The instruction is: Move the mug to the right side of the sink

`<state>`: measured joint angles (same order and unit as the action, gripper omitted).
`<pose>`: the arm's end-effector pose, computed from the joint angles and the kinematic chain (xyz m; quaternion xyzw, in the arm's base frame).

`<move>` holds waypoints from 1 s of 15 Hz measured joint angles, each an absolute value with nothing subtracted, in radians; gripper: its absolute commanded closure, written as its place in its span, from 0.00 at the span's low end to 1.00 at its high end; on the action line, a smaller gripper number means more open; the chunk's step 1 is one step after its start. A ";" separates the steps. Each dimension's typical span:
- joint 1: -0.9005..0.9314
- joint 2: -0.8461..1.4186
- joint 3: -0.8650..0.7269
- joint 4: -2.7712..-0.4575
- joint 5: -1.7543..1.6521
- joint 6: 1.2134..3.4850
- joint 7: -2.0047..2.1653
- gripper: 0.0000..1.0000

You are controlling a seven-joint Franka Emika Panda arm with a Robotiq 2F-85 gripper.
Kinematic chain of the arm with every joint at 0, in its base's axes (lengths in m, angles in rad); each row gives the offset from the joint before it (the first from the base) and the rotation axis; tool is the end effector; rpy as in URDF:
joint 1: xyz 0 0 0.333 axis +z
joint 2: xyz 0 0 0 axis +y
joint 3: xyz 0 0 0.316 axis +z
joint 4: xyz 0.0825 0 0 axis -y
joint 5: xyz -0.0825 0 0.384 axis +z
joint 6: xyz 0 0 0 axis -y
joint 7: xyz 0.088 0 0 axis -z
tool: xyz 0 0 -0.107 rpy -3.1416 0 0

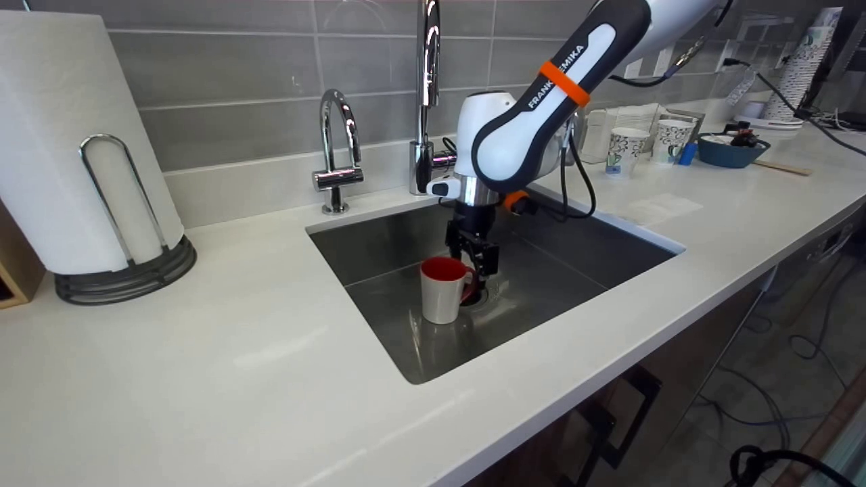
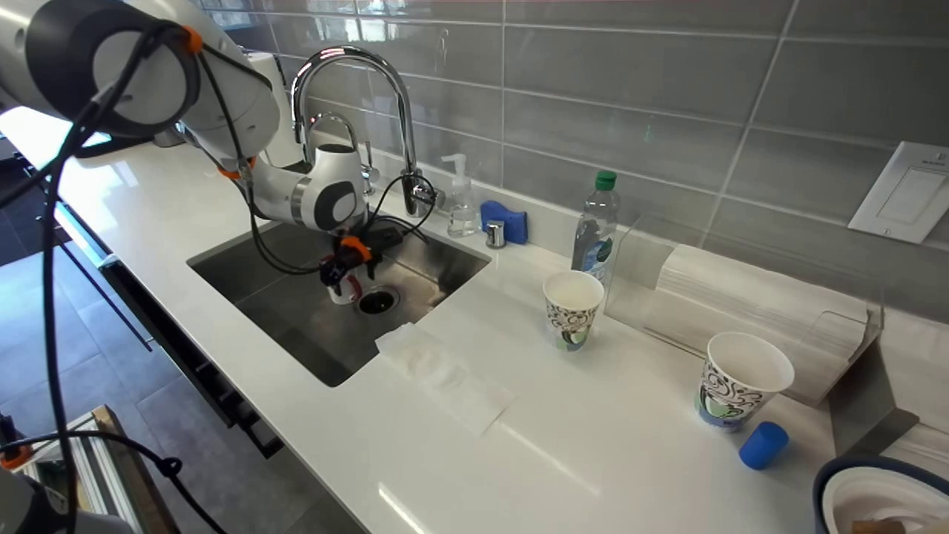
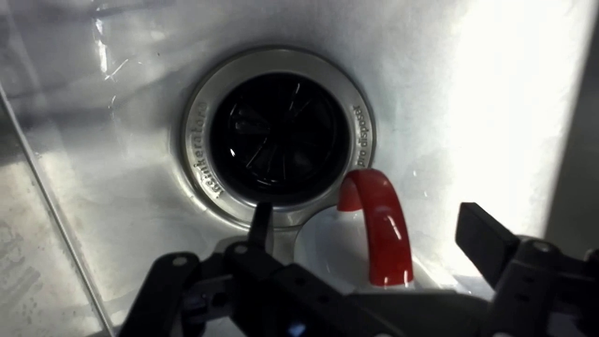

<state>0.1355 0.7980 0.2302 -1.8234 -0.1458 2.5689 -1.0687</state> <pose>0.5919 0.2239 0.1027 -0.7332 -0.6785 -0.0031 0.0458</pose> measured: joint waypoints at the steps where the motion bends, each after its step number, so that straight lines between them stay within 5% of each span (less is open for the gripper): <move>1: 0.135 0.797 0.228 -1.823 -0.151 2.566 -1.069 0.00; 2: 0.135 0.797 0.226 -1.823 -0.155 2.562 -1.069 0.00; 5: 0.136 0.797 0.223 -1.823 -0.166 2.547 -1.069 0.34; 8: 0.136 0.797 0.222 -1.823 -0.177 2.536 -1.068 0.55; 15: 0.136 0.797 0.221 -1.823 -0.182 2.518 -1.066 0.67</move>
<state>0.1363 0.7972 0.2207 -1.8233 -0.1822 2.5176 -1.0657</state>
